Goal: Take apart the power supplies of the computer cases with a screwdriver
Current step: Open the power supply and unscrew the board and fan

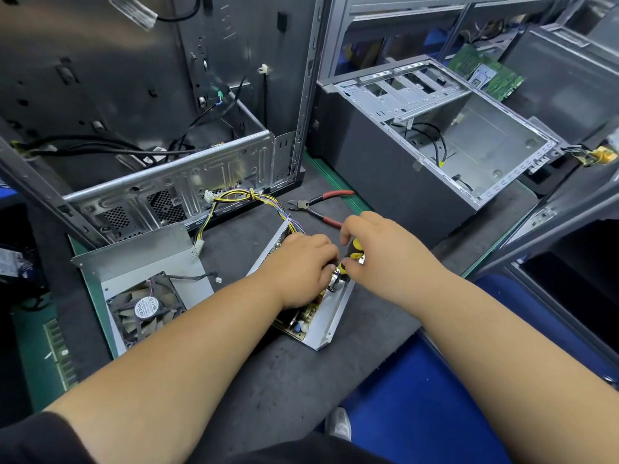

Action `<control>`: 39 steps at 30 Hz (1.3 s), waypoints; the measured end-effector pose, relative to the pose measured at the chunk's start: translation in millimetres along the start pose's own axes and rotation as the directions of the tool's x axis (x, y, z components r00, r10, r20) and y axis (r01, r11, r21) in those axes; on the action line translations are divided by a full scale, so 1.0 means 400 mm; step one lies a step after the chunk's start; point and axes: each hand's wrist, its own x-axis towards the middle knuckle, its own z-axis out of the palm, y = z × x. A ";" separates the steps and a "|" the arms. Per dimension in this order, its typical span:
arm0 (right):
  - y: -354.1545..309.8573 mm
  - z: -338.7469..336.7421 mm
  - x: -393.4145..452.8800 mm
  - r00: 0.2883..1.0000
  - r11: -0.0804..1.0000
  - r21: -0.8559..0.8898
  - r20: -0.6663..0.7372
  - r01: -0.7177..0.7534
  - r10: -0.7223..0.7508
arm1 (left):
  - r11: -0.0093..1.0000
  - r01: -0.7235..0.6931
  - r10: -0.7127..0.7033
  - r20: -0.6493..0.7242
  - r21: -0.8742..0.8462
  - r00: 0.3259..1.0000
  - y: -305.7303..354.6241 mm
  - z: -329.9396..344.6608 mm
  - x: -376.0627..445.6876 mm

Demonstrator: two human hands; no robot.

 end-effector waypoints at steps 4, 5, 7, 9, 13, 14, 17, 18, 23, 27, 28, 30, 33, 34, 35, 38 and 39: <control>-0.006 0.000 -0.005 0.999 0.990 0.142 0.043 -0.024 0.018 | 1.000 -0.005 0.005 -0.006 0.011 1.000 0.000 0.002 -0.002; -0.006 0.000 -0.006 0.998 0.985 0.169 0.055 -0.033 0.024 | 1.000 -0.007 0.007 -0.010 0.009 1.000 0.000 0.002 -0.002; -0.011 0.002 -0.009 0.997 0.984 0.174 0.070 -0.030 0.018 | 1.000 -0.005 0.005 -0.012 -0.002 1.000 0.000 0.002 -0.002; -0.011 0.004 -0.011 0.999 1.000 0.002 0.037 0.024 -0.024 | 1.000 0.001 -0.001 -0.011 -0.013 1.000 0.000 0.001 -0.001; -0.010 0.006 -0.008 0.998 0.958 -0.284 -0.028 0.037 -0.047 | 0.999 0.013 -0.014 -0.012 -0.046 1.000 -0.001 0.001 -0.003; -0.008 0.008 -0.005 0.999 0.966 -0.256 -0.030 0.024 -0.033 | 0.999 0.014 -0.014 -0.010 -0.045 1.000 -0.002 0.002 -0.003; -0.003 0.008 -0.001 0.999 0.997 -0.073 -0.040 -0.036 0.033 | 1.000 0.006 -0.006 -0.005 -0.017 1.000 -0.001 0.004 0.000; -0.003 0.006 -0.002 0.998 0.999 -0.025 -0.049 -0.048 0.047 | 1.000 0.006 -0.006 -0.009 -0.013 1.000 0.000 0.004 0.000; -0.012 0.004 -0.003 0.998 0.994 0.097 -0.012 -0.056 0.057 | 1.000 -0.008 0.007 -0.049 -0.016 0.999 -0.001 0.008 -0.001; -0.015 0.013 -0.009 0.998 0.996 -0.070 -0.035 -0.057 0.055 | 1.000 0.004 -0.005 -0.040 -0.026 0.999 0.001 0.006 0.001; -0.015 0.015 -0.010 0.996 0.991 -0.113 -0.051 -0.073 0.068 | 0.999 0.006 -0.007 -0.039 -0.032 0.999 0.001 0.005 0.000; -0.014 0.019 -0.007 0.994 0.987 -0.117 -0.039 -0.107 0.103 | 0.999 0.013 -0.014 -0.035 -0.038 0.999 0.001 0.004 -0.001; -0.012 0.024 0.001 0.992 0.992 -0.027 -0.004 -0.125 0.125 | 1.000 0.005 -0.005 -0.021 -0.019 1.000 0.000 0.003 -0.002; -0.011 0.023 0.001 0.992 0.992 0.012 -0.003 -0.129 0.129 | 1.000 -0.001 0.000 -0.023 -0.024 1.000 0.000 0.002 -0.002; -0.012 0.021 0.002 0.991 0.990 0.049 -0.007 -0.130 0.131 | 0.999 -0.007 0.006 -0.029 -0.032 1.000 0.000 0.001 -0.003; -0.016 0.011 0.002 0.994 0.987 0.123 -0.016 -0.102 0.104 | 0.999 -0.012 0.010 -0.043 -0.033 0.999 0.000 0.000 -0.003; -0.017 0.008 0.002 0.995 0.987 0.129 -0.007 -0.094 0.096 | 1.000 -0.009 0.008 -0.044 -0.030 0.999 0.001 0.000 -0.003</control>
